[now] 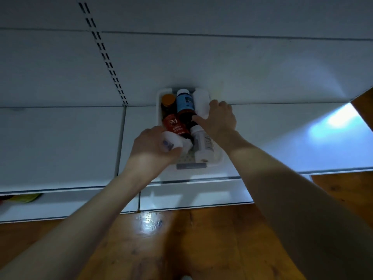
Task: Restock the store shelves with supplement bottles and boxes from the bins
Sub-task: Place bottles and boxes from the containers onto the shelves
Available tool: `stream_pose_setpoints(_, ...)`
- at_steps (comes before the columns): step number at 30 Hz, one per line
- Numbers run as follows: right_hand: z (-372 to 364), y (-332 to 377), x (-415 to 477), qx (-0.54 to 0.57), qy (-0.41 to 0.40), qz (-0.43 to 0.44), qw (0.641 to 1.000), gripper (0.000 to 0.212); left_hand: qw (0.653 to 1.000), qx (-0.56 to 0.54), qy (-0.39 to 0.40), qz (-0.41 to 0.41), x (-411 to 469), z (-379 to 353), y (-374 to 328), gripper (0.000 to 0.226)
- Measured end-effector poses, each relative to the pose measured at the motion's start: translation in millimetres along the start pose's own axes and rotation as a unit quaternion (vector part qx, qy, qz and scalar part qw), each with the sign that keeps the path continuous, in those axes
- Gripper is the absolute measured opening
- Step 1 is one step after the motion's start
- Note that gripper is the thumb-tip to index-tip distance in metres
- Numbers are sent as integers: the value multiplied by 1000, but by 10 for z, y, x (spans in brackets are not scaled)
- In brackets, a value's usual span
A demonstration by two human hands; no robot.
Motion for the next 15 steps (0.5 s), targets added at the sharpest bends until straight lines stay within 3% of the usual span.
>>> stream_pose_setpoints(7,-140,26,107,-58,-46,-20,997,54,998,-46,-28,-39,-28,-7,-22,43)
stream_pose_setpoints(11,-107,40,84,-19,-49,-34,998,41,997,-31,-41,-49,-74,-7,-39,45)
stream_pose_setpoints(15,-15,-48,-99,51,-62,-54,995,41,993,0,-68,-93,-233,0,-102,40)
Point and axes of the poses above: each hand's wrist, its own x-axis towards the middle knuckle, its own z-axis out of the back of the hand, y = z × x, the point moved 4 cm from there along x, towards the middle knuckle, and after that the axes turned 5 degrees about -x, right-handed, at the moved point
